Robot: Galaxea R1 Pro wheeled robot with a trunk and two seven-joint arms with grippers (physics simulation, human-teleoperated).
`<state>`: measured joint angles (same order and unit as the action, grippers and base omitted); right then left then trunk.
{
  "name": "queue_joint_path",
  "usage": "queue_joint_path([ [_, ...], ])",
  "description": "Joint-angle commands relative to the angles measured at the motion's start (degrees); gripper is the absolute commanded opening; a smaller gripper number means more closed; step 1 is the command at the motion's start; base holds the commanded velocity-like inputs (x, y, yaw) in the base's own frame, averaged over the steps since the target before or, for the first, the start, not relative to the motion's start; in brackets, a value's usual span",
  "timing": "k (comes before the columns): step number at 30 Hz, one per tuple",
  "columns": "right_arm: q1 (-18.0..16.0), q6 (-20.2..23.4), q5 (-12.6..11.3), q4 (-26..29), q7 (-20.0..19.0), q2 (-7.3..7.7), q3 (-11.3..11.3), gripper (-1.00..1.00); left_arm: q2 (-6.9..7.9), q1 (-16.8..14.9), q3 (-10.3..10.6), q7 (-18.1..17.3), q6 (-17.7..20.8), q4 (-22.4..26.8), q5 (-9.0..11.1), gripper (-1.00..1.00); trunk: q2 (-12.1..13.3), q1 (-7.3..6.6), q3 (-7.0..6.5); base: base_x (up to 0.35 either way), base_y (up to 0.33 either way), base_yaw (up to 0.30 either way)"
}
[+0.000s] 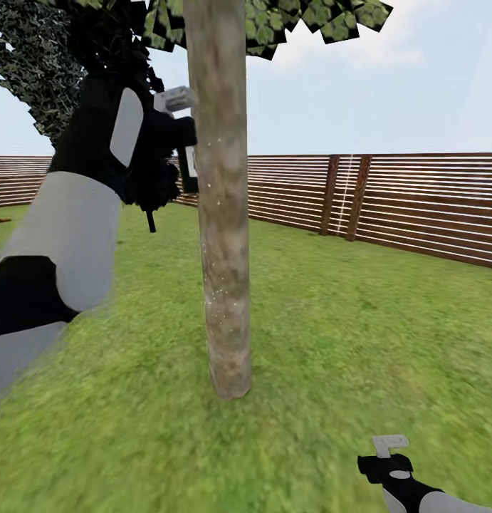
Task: In the garden, pick up the pesticide atomizer on the floor and spray pesticide onto both trees until each tree trunk is fully covered.
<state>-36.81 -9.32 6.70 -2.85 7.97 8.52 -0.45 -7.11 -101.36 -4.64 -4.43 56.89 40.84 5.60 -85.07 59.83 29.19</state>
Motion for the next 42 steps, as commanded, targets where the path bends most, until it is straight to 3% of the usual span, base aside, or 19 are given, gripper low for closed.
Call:
queue_joint_path([
  [1,-0.1,-0.3,0.6,-0.2,0.3,0.00,-0.1,1.00,-0.05,-2.7,-0.3,-0.1,0.2,-1.5,-0.1,-1.00,0.0,0.01,0.08,0.000,0.000,0.000],
  [6,-0.1,-0.3,0.6,-0.2,0.3,0.00,-0.1,1.00,-0.07,-10.4,-0.3,-0.1,0.2,-5.6,-0.1,-1.00,0.0,0.01,0.08,0.000,0.000,0.000],
  [17,-0.1,-0.3,0.6,-0.2,0.3,0.00,-0.1,1.00,0.00,-13.0,-0.8,-0.1,0.3,-7.1,0.0,-1.00,0.0,0.01,0.08,0.000,0.000,0.000],
  [23,-0.1,-0.3,0.6,-0.2,0.3,0.00,-0.1,1.00,-0.06,-13.0,-1.4,0.2,-1.0,-23.4,0.1,-1.00,0.0,0.01,0.08,0.000,0.000,0.000],
  [26,-0.1,-0.3,0.6,-0.2,0.3,0.00,-0.1,1.00,-0.22,-13.0,-1.4,0.3,-5.4,-30.3,0.2,-1.00,0.0,0.01,0.08,0.000,0.000,0.000],
  [28,-0.1,-0.3,0.6,-0.2,0.3,0.00,-0.1,1.00,-0.33,-12.9,-1.4,0.3,-12.2,-37.1,0.2,-1.00,0.0,0.01,0.08,0.000,0.000,0.000],
  [29,-0.1,-0.3,0.6,-0.2,0.3,0.00,-0.1,1.00,-0.38,-12.9,-1.4,0.2,-13.6,-38.1,0.2,-1.00,0.0,0.01,0.08,0.000,0.000,0.000],
  [39,-0.1,-0.3,0.6,-0.2,0.3,0.00,-0.1,1.00,-0.52,-11.1,-1.4,0.1,-17.7,-39.1,0.2,-1.00,0.0,0.01,0.08,0.000,0.000,0.000],
  [42,-0.1,-0.3,0.6,-0.2,0.3,0.00,-0.1,1.00,-0.42,-10.7,-1.2,0.3,-19.0,-36.6,0.2,-1.00,0.0,0.01,0.08,0.000,0.000,0.000],
])
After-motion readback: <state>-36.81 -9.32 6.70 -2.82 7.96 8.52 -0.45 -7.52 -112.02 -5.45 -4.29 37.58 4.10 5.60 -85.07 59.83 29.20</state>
